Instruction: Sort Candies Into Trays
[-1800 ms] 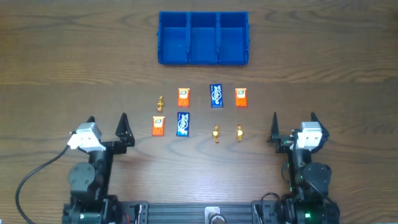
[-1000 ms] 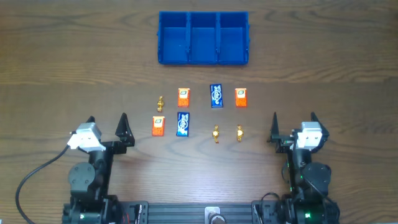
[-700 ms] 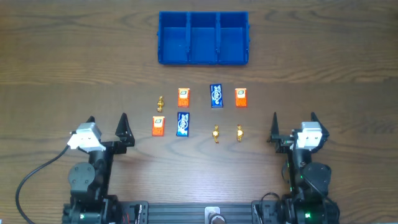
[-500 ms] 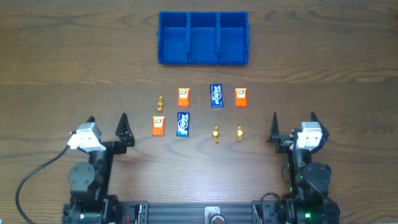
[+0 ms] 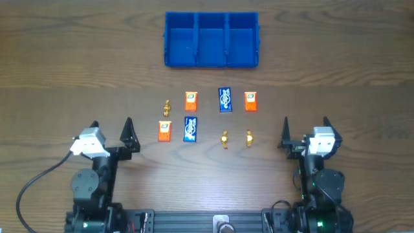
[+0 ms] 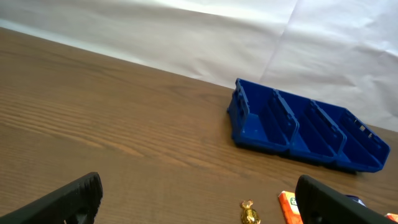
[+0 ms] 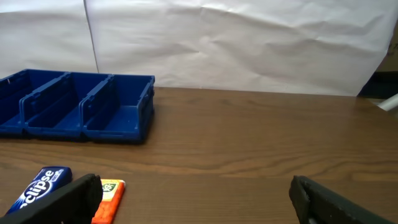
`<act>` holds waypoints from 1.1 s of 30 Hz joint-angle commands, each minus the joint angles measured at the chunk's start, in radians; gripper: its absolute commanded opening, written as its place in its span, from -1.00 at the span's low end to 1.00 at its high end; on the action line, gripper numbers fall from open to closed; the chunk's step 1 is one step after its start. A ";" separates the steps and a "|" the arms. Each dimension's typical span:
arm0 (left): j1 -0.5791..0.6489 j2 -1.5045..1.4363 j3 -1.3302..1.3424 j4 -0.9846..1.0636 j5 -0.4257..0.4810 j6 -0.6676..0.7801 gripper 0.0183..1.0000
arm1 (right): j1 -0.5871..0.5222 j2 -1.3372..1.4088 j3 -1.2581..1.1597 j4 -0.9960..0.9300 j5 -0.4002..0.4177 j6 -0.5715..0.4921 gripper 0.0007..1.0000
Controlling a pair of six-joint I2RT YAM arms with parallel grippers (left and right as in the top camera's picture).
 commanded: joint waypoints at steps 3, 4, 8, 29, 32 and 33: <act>0.006 -0.006 -0.014 -0.047 -0.003 0.014 1.00 | 0.002 -0.003 -0.002 -0.005 -0.002 -0.012 1.00; 0.006 -0.006 -0.014 -0.047 -0.003 0.014 1.00 | 0.002 -0.003 -0.002 -0.005 -0.002 -0.012 1.00; 0.006 -0.006 -0.014 -0.047 -0.003 0.014 1.00 | 0.002 -0.003 -0.002 -0.005 -0.002 -0.012 1.00; -0.043 0.122 0.221 -0.324 0.094 0.042 1.00 | 0.002 -0.003 -0.002 -0.005 -0.002 -0.012 1.00; -0.092 0.293 0.423 -0.527 0.110 0.055 1.00 | 0.002 -0.003 -0.002 -0.005 -0.002 -0.012 1.00; -0.108 0.348 0.475 -0.578 0.112 0.055 1.00 | 0.002 -0.003 -0.002 -0.005 -0.002 -0.012 1.00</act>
